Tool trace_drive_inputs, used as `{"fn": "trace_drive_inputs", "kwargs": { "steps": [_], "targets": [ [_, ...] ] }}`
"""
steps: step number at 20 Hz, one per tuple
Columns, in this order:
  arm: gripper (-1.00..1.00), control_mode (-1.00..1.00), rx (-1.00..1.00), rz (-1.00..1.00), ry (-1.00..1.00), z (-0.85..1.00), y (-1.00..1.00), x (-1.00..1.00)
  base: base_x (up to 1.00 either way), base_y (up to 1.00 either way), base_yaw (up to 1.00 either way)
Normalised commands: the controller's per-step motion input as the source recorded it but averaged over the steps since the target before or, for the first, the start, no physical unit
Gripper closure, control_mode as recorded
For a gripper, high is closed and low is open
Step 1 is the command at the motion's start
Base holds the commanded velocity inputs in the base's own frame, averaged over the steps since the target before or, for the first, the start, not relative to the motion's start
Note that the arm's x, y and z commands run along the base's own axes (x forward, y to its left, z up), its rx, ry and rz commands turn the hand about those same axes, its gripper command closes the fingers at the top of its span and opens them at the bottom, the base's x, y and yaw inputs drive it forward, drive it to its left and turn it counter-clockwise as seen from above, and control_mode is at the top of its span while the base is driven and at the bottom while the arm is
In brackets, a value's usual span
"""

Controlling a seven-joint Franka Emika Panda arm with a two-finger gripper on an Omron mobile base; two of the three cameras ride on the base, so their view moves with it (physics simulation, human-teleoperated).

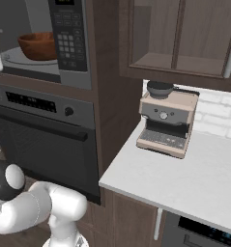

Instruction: Open the microwave, place the bowl with waffle inside the microwave, then close the microwave door and turn it on.

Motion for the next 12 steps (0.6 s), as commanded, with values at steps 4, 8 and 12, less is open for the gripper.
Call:
{"fn": "trace_drive_inputs", "kwargs": {
  "steps": [4, 8, 12],
  "targets": [
    [-1.0, -1.0, -0.12, 0.0, 0.0, -0.27, 0.0, -0.09, 0.0, 0.0, 0.0],
    [-1.0, -1.0, -0.29, 0.0, -0.08, -0.63, 0.0, -0.52, 0.0, 0.0, 0.0],
    [-1.0, -1.0, -0.32, 0.0, -0.25, -0.62, 0.24, -0.94, 0.0, 0.0, 0.0]
  ]
}}
